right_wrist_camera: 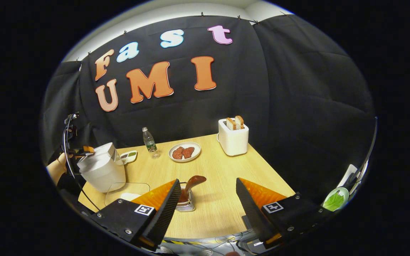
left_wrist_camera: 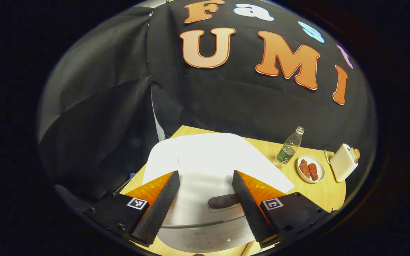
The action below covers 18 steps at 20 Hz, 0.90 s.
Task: Close the left gripper, press the button to open the rice cooker; take a wooden spoon from the chopstick holder with the right hand, scoop a spoonful of rice and pour it into the rice cooker, then put the wooden spoon back into the chopstick holder.
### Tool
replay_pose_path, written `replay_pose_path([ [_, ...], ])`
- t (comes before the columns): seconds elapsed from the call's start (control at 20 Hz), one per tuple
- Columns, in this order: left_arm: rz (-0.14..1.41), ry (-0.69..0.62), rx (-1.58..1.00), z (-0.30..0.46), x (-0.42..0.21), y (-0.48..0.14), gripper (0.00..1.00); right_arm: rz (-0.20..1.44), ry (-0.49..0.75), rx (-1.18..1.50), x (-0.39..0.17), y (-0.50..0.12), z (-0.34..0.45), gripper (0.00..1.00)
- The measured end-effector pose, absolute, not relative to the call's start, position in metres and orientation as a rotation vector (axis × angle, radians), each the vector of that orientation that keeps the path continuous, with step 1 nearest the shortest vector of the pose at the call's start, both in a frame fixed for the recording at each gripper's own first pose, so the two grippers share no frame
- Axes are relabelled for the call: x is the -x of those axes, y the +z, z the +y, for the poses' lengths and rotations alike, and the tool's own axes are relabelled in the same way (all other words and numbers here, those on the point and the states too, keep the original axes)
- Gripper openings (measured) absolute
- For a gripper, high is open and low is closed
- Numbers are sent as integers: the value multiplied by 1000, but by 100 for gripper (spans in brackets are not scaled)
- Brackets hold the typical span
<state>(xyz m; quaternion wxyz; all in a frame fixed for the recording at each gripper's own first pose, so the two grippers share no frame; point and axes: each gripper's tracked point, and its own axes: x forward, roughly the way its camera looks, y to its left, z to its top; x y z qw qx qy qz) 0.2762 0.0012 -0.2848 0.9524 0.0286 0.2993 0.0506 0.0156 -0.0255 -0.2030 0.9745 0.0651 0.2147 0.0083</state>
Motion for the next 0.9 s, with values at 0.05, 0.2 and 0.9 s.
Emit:
replay_pose_path([
  [0.05, 610, 111, -53, 1, -277, -288, 100, 436, 19, -140, -14, -205, -26, 95],
  [0.2, 631, 134, -58, 0, -273, -306, 100, 444, 13, -154, -15, -210, -29, 95],
  [0.9, 504, 125, -140, 1, -264, -265, 100, 399, 15, -127, -46, -189, -22, 95],
])
